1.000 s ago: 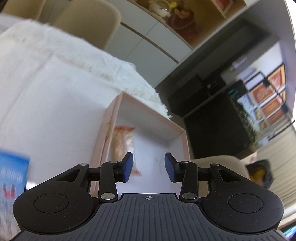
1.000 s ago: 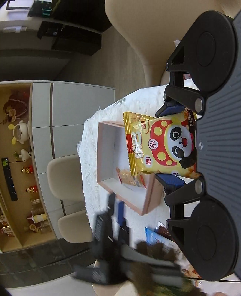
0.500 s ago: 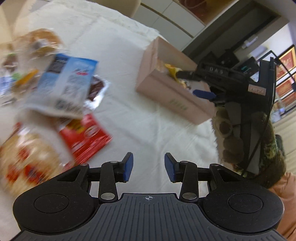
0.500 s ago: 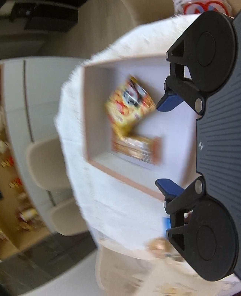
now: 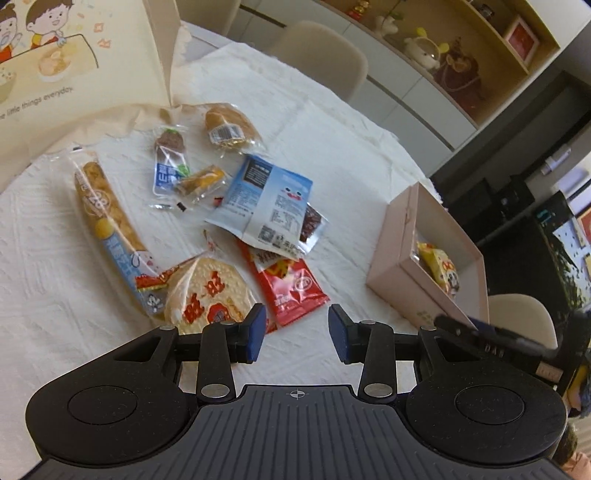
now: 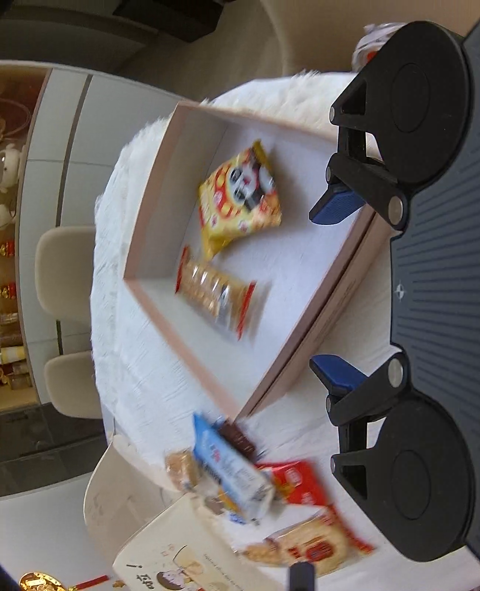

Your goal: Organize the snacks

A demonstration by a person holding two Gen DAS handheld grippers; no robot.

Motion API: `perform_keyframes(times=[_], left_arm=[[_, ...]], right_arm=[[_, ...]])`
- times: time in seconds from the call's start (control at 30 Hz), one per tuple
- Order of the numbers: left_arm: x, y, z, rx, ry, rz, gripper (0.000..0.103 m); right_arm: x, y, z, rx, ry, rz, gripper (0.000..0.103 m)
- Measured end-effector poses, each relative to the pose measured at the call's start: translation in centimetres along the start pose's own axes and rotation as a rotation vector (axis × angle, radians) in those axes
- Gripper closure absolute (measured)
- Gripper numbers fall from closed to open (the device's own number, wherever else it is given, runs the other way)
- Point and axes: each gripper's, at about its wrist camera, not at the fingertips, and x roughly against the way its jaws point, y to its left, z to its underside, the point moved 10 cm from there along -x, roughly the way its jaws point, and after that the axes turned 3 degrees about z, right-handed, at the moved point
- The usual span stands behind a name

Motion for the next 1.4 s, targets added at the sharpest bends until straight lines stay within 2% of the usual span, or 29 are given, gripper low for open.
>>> perform_keyframes(times=[0.03, 0.2, 0.23, 0.3, 0.4, 0.47, 0.6, 0.77, 0.87, 1.0, 1.03, 1.1, 1.13, 1.17, 1.2, 1.3, 1.4], left_arm=[[0.1, -0.1, 0.2, -0.004, 0.004, 0.000, 0.061], [0.0, -0.1, 0.4, -0.004, -0.007, -0.009, 0.061], [0.4, 0.0, 0.3, 0.001, -0.013, -0.018, 0.061], [0.9, 0.9, 0.0, 0.021, -0.029, -0.050, 0.061], [1.7, 2.1, -0.2, 0.028, -0.035, -0.092, 0.061], [2.5, 3.2, 0.0, 0.030, -0.030, -0.125, 0.061], [4.0, 6.4, -0.4, 0.037, -0.037, -0.164, 0.061], [5.2, 12.0, -3.0, 0.130, -0.056, -0.149, 0.061], [5.6, 14.7, -4.3, 0.184, -0.054, -0.113, 0.061], [5.0, 17.6, -5.3, 0.215, -0.019, -0.053, 0.061], [4.6, 18.2, -5.4, 0.221, -0.001, -0.039, 0.061], [3.6, 18.8, -5.7, 0.220, 0.032, -0.012, 0.061], [3.1, 19.1, -6.0, 0.212, 0.046, -0.002, 0.061], [2.7, 19.2, -6.3, 0.205, 0.056, 0.008, 0.061], [2.3, 19.3, -6.7, 0.198, 0.066, 0.018, 0.061], [0.4, 18.9, -8.0, 0.174, 0.097, 0.063, 0.059], [-1.8, 17.5, -9.7, 0.125, 0.128, 0.110, 0.058]], right_arm=[[0.2, -0.6, 0.5, 0.005, -0.003, 0.017, 0.030], [1.7, -1.8, 1.5, 0.069, -0.042, 0.084, 0.030], [2.3, -1.7, 1.3, 0.061, -0.054, 0.074, 0.030], [3.7, -0.9, 0.3, 0.013, -0.083, -0.007, 0.029], [5.1, 1.4, -2.3, -0.048, -0.120, -0.112, 0.020], [5.0, 4.1, -4.1, -0.041, -0.115, -0.151, 0.019], [3.1, 11.7, -6.8, 0.024, -0.050, -0.220, 0.019], [-1.1, 20.9, -10.5, 0.005, 0.106, -0.308, 0.019], [-5.3, 25.9, -12.4, 0.002, 0.156, -0.291, 0.019], [-11.9, 32.0, -12.3, 0.090, 0.206, -0.245, 0.019], [-13.5, 32.9, -11.8, 0.126, 0.221, -0.206, 0.020], [-15.7, 33.7, -10.8, 0.178, 0.244, -0.150, 0.038], [-16.0, 33.7, -10.6, 0.203, 0.224, -0.127, 0.043], [-15.8, 33.9, -10.6, 0.231, 0.207, -0.118, 0.062], [-15.4, 33.8, -10.4, 0.241, 0.218, -0.115, 0.068], [-13.2, 33.1, -9.3, 0.185, 0.253, -0.188, 0.066], [-10.7, 32.5, -6.3, 0.147, 0.331, -0.231, 0.066]])
